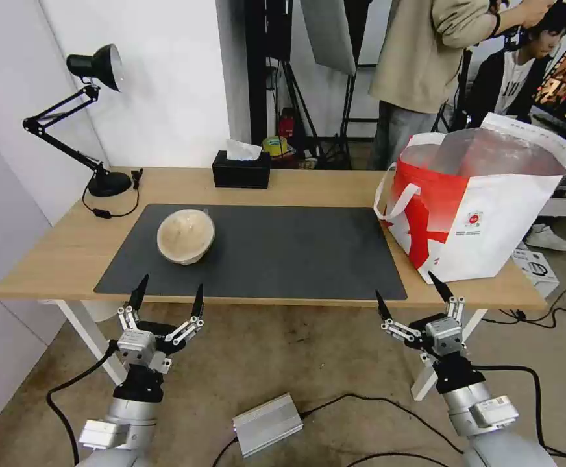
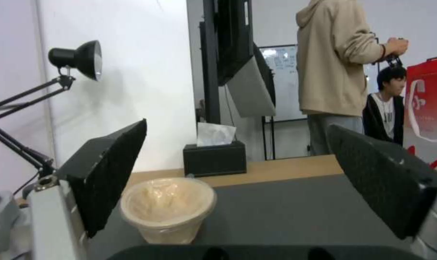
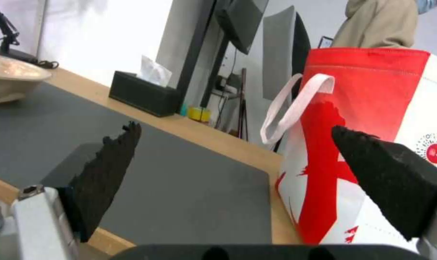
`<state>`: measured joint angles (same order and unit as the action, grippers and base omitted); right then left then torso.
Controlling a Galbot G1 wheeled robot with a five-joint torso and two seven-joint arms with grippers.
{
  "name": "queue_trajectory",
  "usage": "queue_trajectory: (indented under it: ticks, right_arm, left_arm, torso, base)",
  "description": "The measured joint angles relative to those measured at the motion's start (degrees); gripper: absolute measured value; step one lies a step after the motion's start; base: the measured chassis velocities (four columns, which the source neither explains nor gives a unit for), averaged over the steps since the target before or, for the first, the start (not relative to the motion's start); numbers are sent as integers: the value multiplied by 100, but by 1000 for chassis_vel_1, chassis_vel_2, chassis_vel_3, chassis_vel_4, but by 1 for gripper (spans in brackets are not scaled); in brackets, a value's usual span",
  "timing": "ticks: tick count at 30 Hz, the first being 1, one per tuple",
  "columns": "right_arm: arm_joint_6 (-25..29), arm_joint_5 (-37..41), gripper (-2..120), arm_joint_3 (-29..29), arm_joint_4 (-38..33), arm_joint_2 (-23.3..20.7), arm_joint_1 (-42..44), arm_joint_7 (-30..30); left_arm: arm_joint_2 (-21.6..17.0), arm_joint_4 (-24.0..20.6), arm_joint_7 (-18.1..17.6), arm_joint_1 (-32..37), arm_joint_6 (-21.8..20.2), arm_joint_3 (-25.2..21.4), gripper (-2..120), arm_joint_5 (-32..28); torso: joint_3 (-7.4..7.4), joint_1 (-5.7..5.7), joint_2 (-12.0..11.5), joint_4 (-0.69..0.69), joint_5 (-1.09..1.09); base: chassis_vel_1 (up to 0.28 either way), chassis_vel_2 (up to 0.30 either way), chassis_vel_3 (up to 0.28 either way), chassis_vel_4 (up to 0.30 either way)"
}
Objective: Pick up the trash from the table and place it into the takeout bag.
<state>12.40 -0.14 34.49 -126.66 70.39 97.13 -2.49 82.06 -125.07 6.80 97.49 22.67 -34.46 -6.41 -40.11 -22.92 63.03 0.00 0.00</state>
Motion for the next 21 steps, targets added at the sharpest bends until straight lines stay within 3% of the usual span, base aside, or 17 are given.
queue_trajectory:
  ticks: [13, 21]
  right_arm:
    - [0, -3, 100, 1, 5, 0, -9, 12]
    - [-2, -3, 100, 0, 5, -2, -12, 16]
  left_arm:
    - [-94, 53, -2, -122, -95, -8, 100, -18]
    - [-532, 41, -12, -505, -481, -36, 100, 5]
  torso:
    - [0, 0, 0, 0, 0]
    - [0, 0, 0, 0, 0]
  base:
    - [0, 0, 0, 0]
    - [0, 0, 0, 0]
